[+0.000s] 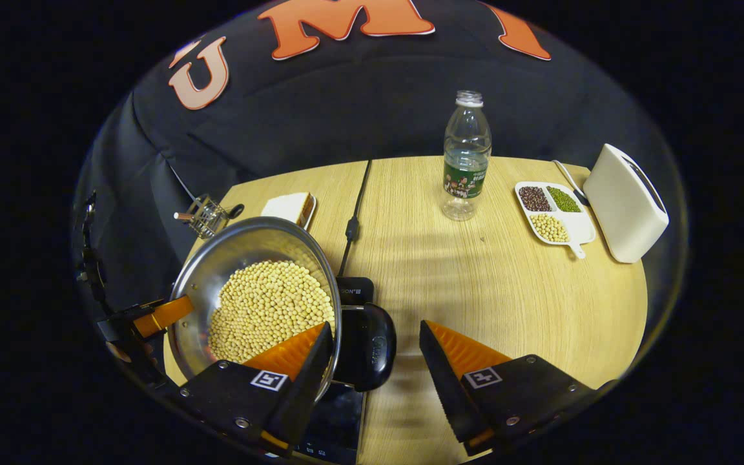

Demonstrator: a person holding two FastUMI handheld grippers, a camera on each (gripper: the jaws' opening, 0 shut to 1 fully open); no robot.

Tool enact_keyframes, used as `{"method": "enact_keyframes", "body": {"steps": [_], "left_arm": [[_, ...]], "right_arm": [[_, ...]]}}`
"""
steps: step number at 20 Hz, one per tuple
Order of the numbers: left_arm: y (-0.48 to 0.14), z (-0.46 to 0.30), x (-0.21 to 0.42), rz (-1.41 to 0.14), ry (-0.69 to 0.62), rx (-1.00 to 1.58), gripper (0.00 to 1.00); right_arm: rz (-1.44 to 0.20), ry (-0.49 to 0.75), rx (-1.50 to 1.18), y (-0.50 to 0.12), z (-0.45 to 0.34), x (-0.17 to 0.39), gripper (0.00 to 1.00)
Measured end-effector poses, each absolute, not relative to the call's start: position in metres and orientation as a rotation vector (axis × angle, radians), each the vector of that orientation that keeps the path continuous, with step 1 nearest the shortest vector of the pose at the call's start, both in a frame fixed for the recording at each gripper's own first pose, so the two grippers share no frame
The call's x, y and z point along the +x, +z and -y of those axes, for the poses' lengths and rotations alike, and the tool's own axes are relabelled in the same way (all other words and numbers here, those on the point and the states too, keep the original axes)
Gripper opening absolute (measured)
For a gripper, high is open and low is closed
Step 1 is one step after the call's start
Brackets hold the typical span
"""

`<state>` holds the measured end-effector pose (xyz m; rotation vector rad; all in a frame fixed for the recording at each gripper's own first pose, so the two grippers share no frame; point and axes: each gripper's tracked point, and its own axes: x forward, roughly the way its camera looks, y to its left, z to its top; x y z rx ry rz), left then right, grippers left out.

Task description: First push the handle of the pot to place it horizontally, then grasp the pot with both hands and set it on the induction cooktop.

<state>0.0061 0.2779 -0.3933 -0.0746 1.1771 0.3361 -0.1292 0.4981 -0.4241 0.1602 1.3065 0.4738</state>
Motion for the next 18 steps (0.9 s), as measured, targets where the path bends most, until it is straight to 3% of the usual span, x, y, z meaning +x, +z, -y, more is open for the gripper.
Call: {"method": "enact_keyframes", "body": {"steps": [2, 12, 18], "left_arm": [[-0.371, -0.275, 0.005, -1.102, 0.367, -0.127, 0.98], [-0.249, -0.202, 0.041, -0.816, 0.355, -0.028, 0.98], [-0.131, -0.133, 0.097, -0.512, 0.290, -0.024, 0.98]], "right_arm": [[-1.243, 0.463, 0.192, -0.402, -0.471, -0.114, 0.89], [-0.856, 0.412, 0.164, -0.282, -0.296, -0.036, 0.92], [-0.568, 0.371, 0.097, -0.175, -0.188, 0.006, 0.93]]}}
